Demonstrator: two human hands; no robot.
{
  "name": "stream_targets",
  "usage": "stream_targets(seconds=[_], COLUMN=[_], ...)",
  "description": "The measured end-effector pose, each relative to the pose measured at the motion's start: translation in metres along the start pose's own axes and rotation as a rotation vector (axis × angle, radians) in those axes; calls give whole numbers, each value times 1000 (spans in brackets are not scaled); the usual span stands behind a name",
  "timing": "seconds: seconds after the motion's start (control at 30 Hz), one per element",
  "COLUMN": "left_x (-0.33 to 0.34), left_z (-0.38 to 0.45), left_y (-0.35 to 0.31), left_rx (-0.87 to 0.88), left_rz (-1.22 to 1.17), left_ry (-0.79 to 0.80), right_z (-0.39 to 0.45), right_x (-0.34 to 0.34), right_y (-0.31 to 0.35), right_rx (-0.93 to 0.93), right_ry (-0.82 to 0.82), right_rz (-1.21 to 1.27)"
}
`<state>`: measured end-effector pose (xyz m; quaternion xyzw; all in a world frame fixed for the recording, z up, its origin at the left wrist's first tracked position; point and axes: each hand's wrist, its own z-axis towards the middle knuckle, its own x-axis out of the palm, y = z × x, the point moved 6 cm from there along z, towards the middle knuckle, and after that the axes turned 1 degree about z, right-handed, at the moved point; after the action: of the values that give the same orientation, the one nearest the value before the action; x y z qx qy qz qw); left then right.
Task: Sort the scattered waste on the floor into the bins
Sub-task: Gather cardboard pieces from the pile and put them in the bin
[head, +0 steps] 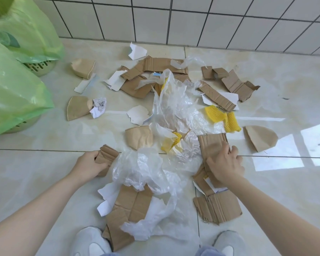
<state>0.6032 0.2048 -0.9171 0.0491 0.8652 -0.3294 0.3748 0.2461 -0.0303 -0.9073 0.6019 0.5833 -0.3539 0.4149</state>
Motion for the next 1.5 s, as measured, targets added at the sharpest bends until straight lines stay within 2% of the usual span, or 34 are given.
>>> stream_targets(seconds=[0.2, 0.33, 0.43, 0.67, 0.77, 0.9, 1.03, 1.1, 1.17, 1.23, 1.33, 1.5], left_x=[0, 4, -1, -12, -24, -14, 21, 40, 58, 70, 80, 85], left_z=[-2, -1, 0, -16, -33, -72, -115, -129, -137, -143, -151, -148], left_y=[-8, -12, -16, -19, -36, -49, -39, -30, -18, -7, -3, -6], left_rx=[-5, 22, -24, -111, -55, 17, 34, 77, 173, 308, 429, 552], left_rz=[-63, -51, -166, -403, -385, -303, -72, 21, 232, 526, 720, 834], left_ry=[-3, 25, -38, -92, -110, 157, 417, 522, 586, 565, 489, 365], right_z=[12, 26, 33, 28, 10, -35, -72, -85, -97, -100, -98, -106], right_x=[-5, -15, -24, -32, -42, -40, -33, -31, -28, -15, 10, 29], right_y=[2, 4, 1, 6, 8, 4, -10, -13, -14, -21, -31, -26], right_rx=[11, 12, 56, 76, 7, -162, -242, -349, -480, -580, -743, -880], right_ry=[23, 22, 4, 70, 151, 456, 572, 607, 653, 652, 574, 457], right_rz=[84, 382, 578, 876, 890, 765, 597, 385, 163, -56, -428, -549])
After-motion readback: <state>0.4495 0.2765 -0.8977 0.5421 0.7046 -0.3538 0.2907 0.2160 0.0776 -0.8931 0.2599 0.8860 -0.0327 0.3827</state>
